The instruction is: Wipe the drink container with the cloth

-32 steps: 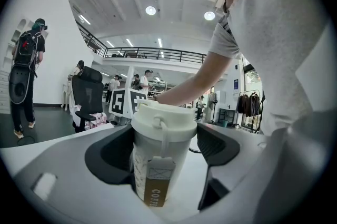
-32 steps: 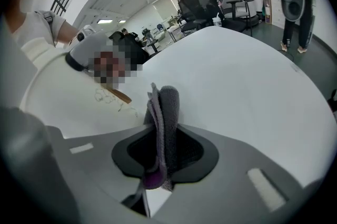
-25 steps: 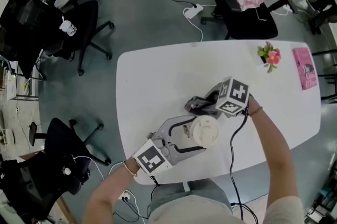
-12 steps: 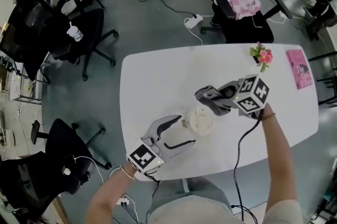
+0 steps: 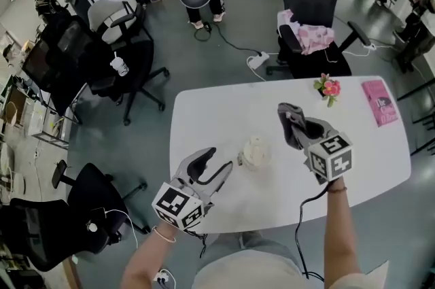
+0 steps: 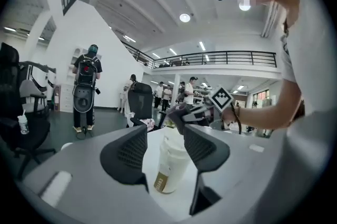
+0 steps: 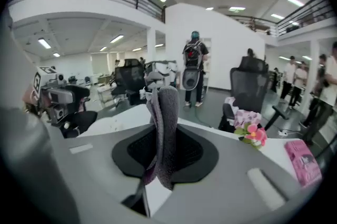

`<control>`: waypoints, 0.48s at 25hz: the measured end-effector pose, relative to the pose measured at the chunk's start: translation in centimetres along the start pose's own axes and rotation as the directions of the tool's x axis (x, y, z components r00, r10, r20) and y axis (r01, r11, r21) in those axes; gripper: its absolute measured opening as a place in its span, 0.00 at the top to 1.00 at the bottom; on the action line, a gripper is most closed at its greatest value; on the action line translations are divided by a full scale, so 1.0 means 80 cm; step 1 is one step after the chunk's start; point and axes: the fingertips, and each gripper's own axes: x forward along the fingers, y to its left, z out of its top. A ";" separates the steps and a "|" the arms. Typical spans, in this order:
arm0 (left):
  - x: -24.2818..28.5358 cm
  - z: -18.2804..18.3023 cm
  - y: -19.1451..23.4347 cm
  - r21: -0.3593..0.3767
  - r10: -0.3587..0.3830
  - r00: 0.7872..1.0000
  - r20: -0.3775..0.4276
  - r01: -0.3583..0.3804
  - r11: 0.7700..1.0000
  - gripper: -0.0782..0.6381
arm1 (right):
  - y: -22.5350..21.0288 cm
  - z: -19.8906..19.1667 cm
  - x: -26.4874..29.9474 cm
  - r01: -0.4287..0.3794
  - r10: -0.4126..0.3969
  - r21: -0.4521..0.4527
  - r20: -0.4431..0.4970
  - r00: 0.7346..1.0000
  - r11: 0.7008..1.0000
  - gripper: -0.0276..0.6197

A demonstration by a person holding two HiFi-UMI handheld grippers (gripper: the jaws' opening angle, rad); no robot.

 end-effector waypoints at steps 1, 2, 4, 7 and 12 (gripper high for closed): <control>-0.003 0.014 0.000 -0.010 0.022 1.000 0.017 -0.022 1.000 0.59 | -0.002 0.009 -0.014 0.048 -0.049 0.027 0.044 0.998 0.999 0.85; -0.005 0.028 0.001 -0.016 0.046 0.998 0.035 -0.046 0.999 0.59 | -0.004 0.018 -0.028 0.088 -0.092 0.048 0.081 0.992 0.995 0.84; -0.012 0.056 0.003 -0.014 0.109 0.991 0.082 -0.109 0.994 0.63 | -0.006 0.033 -0.057 0.157 -0.166 0.074 0.141 0.976 0.985 0.84; -0.025 0.094 0.020 -0.030 0.244 0.957 0.159 -0.242 0.970 0.68 | -0.009 0.058 -0.101 0.248 -0.263 0.091 0.236 0.935 0.964 0.85; -0.039 0.143 0.050 -0.037 0.425 0.877 0.226 -0.428 0.903 0.82 | -0.022 0.087 -0.176 0.379 -0.407 0.150 0.364 0.838 0.913 0.84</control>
